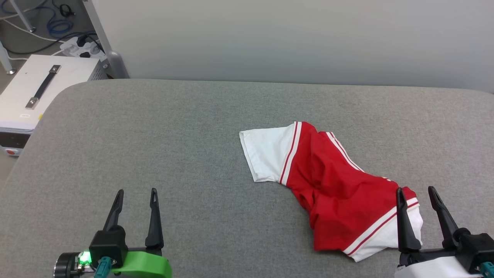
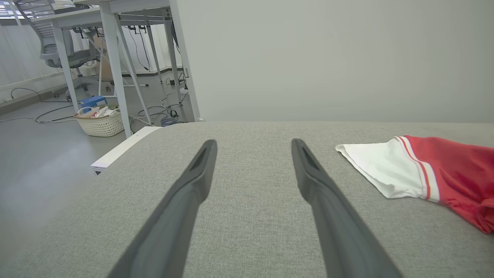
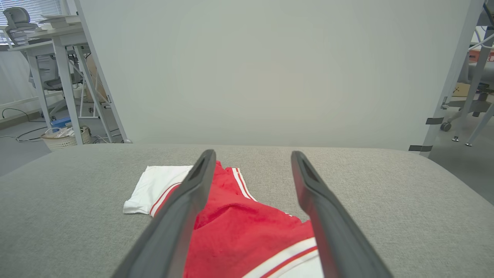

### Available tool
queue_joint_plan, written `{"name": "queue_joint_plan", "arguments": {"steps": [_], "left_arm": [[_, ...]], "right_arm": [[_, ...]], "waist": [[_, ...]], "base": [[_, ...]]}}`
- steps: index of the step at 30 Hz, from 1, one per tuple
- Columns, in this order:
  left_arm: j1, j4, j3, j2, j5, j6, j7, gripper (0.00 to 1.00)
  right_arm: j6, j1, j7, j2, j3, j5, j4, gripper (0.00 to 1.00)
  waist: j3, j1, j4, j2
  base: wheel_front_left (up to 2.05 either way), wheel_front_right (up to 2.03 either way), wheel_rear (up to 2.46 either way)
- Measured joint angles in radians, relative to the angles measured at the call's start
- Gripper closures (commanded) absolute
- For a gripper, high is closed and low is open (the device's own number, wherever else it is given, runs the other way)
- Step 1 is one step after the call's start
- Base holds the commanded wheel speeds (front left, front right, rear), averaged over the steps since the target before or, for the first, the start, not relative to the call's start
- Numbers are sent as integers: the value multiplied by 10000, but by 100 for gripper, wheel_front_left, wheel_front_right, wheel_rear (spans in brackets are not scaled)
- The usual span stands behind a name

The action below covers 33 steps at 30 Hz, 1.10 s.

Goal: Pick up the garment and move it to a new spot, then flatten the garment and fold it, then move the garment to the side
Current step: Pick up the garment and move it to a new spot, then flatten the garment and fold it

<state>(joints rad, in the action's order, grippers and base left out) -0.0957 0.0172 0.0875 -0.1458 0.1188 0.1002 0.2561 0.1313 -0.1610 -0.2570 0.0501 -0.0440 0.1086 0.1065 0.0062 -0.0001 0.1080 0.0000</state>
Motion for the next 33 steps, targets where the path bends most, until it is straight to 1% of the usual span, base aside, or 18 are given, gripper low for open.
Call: {"name": "queue_joint_plan", "arguments": {"steps": [5,12,25,30,33], "left_arm": [[-107,15,-270,278,-247,-395,0,0],[-198,69,-485,508,-485,-715,0,0],[-258,236,-731,650,-757,-1078,0,0],[-146,424,-725,640,-803,-1367,0,0],[353,568,-690,585,-863,-1519,0,0]], "right_arm": [[2,-35,0,0,2,12,-44,0],[2,-85,0,0,42,21,-94,0],[0,-123,0,0,102,23,-130,0],[0,-118,0,0,136,21,-123,0],[2,-58,0,0,167,19,-79,0]], "waist": [[-67,0,22,0],[-119,0,32,0],[-94,0,40,0],[-39,0,-13,0],[93,0,-62,0]], "base": [[0,0,0],[0,0,0],[0,0,0],[0,0,0],[0,0,0]]}}
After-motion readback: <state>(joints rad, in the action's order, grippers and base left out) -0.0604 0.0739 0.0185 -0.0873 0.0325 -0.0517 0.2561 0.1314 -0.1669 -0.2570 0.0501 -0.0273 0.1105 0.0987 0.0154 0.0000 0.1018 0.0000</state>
